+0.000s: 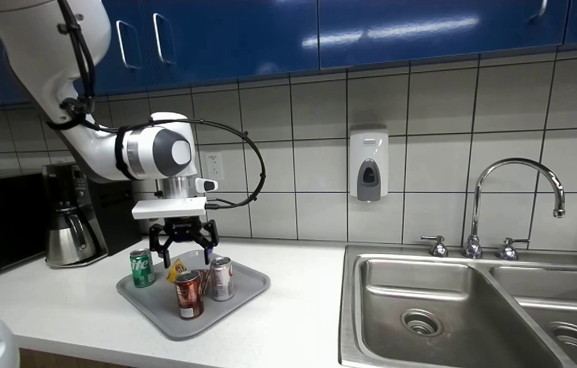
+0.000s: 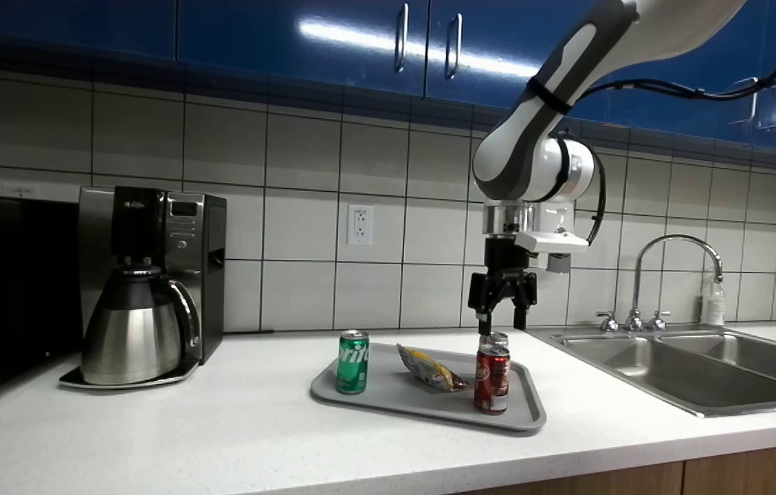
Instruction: Remove the red, grey and green cans from the tray
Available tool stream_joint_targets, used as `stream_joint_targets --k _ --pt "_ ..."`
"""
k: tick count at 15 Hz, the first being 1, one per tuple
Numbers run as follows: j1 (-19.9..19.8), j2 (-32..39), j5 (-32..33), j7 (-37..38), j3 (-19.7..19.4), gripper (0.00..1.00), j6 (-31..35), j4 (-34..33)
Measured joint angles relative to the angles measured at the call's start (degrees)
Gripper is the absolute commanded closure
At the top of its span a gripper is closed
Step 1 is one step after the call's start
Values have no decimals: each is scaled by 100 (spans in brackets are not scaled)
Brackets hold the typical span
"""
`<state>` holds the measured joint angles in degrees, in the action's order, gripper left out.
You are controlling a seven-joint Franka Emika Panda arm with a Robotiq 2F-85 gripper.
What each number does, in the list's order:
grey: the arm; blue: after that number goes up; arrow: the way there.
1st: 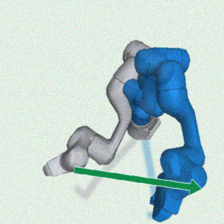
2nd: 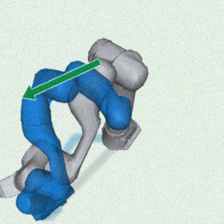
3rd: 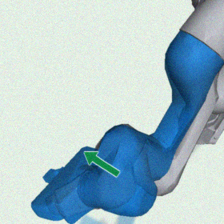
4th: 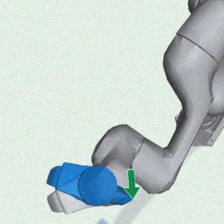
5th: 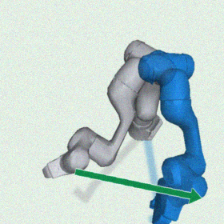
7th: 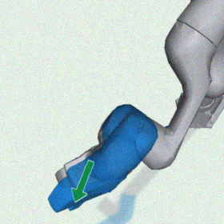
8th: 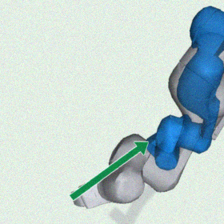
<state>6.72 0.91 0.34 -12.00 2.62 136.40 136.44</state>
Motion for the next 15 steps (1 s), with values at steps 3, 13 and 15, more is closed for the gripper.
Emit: stream_joint_targets --k 3,13,15 --pt "0 142 81 75 10 0 131 -34" --pt "4 499 105 219 144 0 409 -44" --pt "13 566 129 250 156 0 478 -44"
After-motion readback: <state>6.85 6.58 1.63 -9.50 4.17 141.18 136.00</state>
